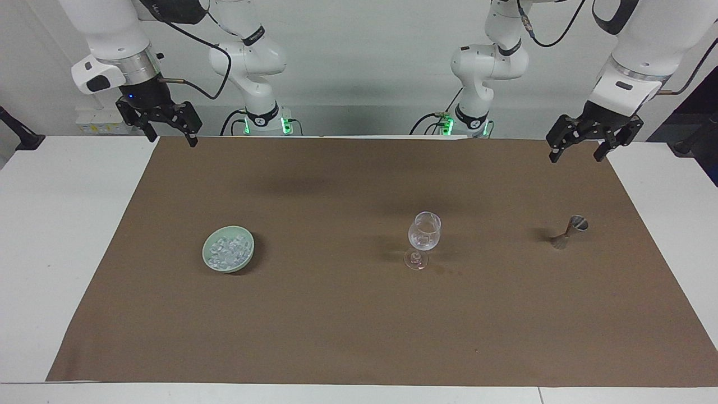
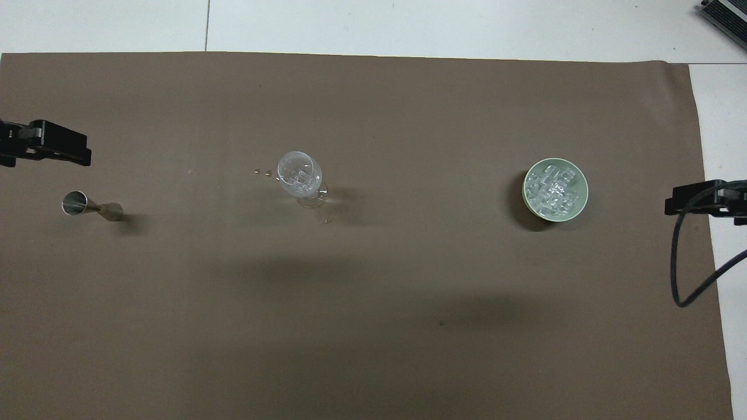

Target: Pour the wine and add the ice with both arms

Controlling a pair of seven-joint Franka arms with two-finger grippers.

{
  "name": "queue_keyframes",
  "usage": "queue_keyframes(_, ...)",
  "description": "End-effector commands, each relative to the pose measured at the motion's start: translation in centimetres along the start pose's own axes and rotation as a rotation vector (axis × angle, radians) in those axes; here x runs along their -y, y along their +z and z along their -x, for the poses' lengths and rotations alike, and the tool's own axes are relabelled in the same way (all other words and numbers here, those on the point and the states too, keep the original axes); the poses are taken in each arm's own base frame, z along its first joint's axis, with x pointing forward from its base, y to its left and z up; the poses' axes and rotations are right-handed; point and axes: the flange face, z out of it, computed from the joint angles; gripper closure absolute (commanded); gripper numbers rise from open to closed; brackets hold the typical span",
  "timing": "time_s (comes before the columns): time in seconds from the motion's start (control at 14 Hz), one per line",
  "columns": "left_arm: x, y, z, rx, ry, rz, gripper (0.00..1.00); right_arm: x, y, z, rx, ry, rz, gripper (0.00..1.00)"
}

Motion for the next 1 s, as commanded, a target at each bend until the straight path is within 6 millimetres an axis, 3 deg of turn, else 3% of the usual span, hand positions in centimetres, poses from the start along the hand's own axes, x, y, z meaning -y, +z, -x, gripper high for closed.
queue_keyframes(0.0,-0.13,-0.36,0.51,-0.006,0.005,-0.018,0.0,-0.21,-0.27,-0.23,0.002,-0.012,-0.021,0.0)
queue_keyframes(0.93,0.02,-0.52,0.47,-0.015,-0.012,-0.016,0.0,0.08,-0.26,-0.08,0.001,-0.015,-0.036,0.0)
